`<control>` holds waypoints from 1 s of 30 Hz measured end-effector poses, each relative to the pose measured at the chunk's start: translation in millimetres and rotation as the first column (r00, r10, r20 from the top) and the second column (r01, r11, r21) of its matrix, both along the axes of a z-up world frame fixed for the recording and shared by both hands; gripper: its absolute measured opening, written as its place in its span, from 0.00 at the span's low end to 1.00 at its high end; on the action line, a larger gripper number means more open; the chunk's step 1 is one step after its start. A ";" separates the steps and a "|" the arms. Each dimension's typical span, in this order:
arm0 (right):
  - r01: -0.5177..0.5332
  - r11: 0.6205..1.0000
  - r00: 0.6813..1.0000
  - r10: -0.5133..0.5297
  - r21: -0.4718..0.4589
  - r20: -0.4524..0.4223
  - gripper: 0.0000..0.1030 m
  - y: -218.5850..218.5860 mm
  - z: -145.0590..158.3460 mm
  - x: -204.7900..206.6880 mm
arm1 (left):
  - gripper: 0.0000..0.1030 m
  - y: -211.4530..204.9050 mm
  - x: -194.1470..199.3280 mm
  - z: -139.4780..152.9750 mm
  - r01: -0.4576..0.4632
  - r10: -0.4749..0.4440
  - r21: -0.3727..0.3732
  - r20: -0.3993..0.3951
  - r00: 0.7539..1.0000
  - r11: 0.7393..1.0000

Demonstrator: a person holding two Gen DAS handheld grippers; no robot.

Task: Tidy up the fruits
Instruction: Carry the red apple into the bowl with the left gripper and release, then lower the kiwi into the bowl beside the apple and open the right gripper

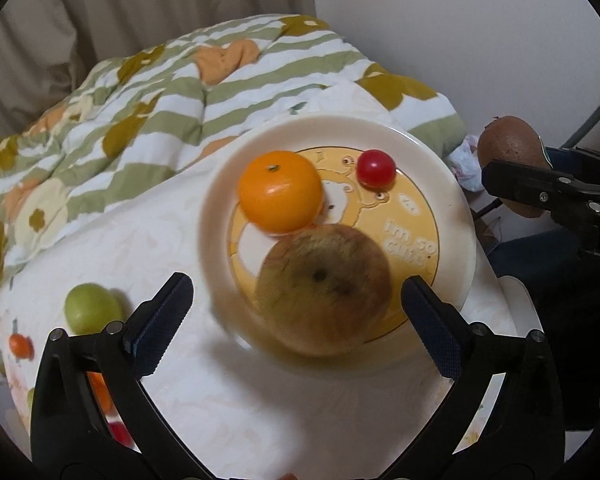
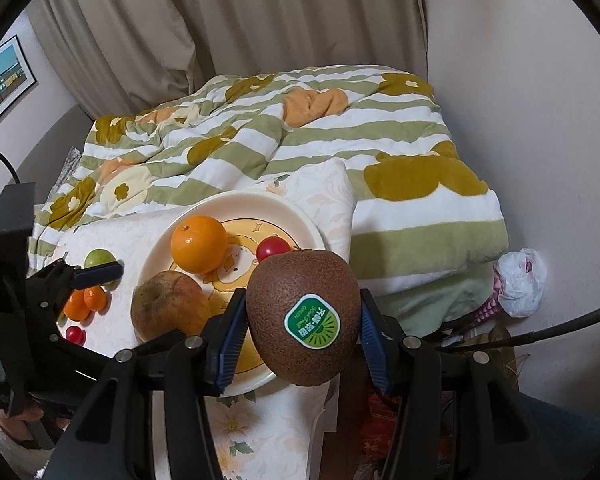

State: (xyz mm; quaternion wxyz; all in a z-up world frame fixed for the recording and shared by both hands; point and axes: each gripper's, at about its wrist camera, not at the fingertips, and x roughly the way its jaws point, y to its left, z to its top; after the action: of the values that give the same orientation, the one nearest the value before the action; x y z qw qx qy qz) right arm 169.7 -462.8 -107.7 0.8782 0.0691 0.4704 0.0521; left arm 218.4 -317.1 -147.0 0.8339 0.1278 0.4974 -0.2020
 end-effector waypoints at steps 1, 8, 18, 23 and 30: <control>-0.007 1.000 1.000 0.007 -0.002 0.000 0.48 1.6 0.8 0.6 | 1.00 4.5 -0.7 2.9 -0.010 0.010 -0.004 -0.003 1.000 1.000; -0.083 0.996 0.997 0.083 -0.012 0.000 0.48 15.3 5.1 6.2 | 1.00 34.3 -9.3 21.4 -0.077 0.077 -0.006 0.001 0.997 0.997; -0.205 0.978 0.978 0.206 0.038 -0.017 0.48 21.4 -18.8 24.3 | 1.00 75.1 -22.8 29.8 -0.178 0.178 -0.005 -0.001 0.984 0.984; -0.242 0.969 0.970 0.243 0.047 -0.015 0.48 25.8 -31.7 30.7 | 1.00 84.9 -26.3 20.6 -0.210 0.210 0.011 -0.022 0.977 0.978; -0.298 0.954 0.954 0.298 0.023 -0.018 0.48 35.8 -45.8 33.0 | 1.00 92.3 -34.6 12.9 -0.224 0.224 0.005 -0.033 0.974 0.975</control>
State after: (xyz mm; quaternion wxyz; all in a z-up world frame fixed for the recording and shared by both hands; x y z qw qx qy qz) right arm 202.7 -427.0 -153.5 0.8544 0.0066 0.4844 0.1879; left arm 183.7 -224.8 -134.1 0.8429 0.0682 0.5226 -0.1084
